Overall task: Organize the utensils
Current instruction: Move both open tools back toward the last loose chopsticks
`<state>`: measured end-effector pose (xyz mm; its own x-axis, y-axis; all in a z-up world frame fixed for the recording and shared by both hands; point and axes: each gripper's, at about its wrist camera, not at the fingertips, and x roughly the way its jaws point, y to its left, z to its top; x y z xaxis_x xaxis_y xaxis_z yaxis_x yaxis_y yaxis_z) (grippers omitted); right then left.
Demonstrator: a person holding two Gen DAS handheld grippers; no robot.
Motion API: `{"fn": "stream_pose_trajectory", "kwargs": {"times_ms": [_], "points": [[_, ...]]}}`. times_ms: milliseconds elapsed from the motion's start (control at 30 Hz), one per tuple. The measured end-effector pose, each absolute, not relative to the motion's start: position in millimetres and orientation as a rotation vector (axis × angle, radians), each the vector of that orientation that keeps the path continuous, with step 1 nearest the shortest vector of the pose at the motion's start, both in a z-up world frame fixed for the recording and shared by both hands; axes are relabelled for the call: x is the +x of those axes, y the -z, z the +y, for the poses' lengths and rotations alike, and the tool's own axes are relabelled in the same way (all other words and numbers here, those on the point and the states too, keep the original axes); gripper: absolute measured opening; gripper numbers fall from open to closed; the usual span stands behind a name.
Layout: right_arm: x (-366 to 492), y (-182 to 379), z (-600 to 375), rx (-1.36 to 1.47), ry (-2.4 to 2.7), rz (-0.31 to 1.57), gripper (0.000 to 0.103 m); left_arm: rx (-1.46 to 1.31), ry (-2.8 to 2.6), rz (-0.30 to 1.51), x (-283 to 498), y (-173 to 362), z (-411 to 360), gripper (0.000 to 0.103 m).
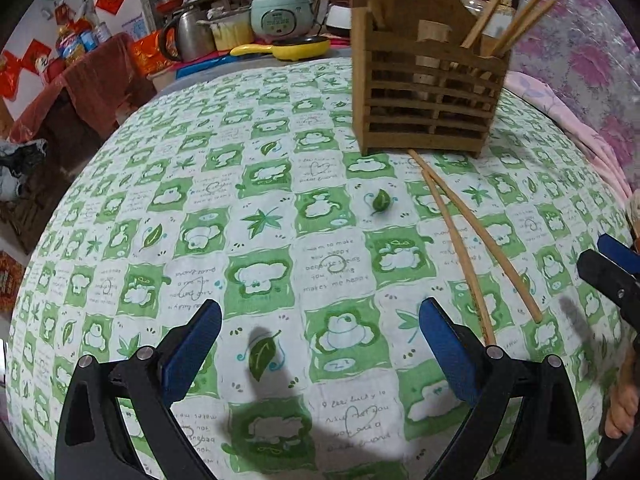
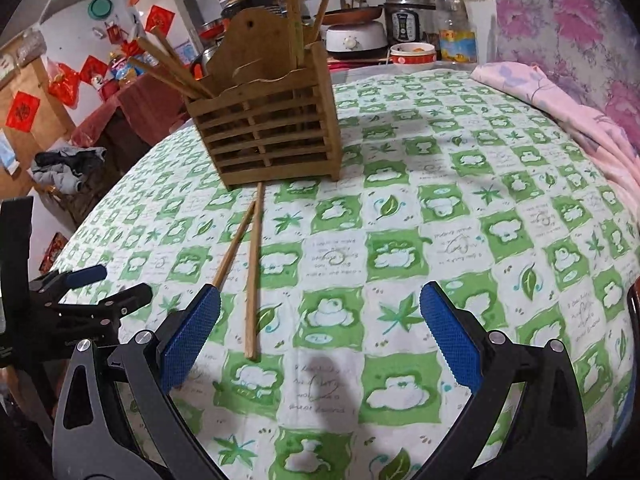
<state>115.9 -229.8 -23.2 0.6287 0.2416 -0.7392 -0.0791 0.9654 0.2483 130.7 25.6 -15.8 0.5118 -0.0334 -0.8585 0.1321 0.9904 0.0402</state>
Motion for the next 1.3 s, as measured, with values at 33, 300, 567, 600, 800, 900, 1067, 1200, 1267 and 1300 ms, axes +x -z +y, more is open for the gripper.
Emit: {"fn": "stream_pose_trajectory", "kwargs": {"times_ms": [33,300,567,600,800,900,1067,1200,1267,1300], "points": [[114,23,-228,0.185,-0.186,0.87,0.096,0.113,0.108,1.024,129,15,24,0.097],[111,23,-225,0.146,-0.162,0.857,0.096,0.14,0.206,1.023,114,16,9,0.097],[117,24,-257,0.303,-0.119,0.853,0.096,0.241,0.384,1.021,95,21,-23,0.097],[117,25,-259,0.321,-0.123,0.857,0.096,0.253,0.398,1.024,93,22,-26,0.097],[120,30,-264,0.37,-0.138,0.88,0.096,0.351,0.421,1.035,85,34,-43,0.097],[119,29,-263,0.365,-0.139,0.879,0.096,0.338,0.417,1.041,87,35,-40,0.098],[121,31,-261,0.36,-0.138,0.894,0.096,0.308,0.21,1.028,107,33,-7,0.098],[120,32,-258,0.346,-0.149,0.897,0.096,0.134,0.14,1.115,126,38,34,0.098],[120,31,-256,0.329,-0.15,0.894,0.096,0.083,0.129,1.123,130,38,44,0.098],[120,31,-254,0.317,-0.148,0.892,0.096,0.083,0.113,1.125,130,39,44,0.099]]}}
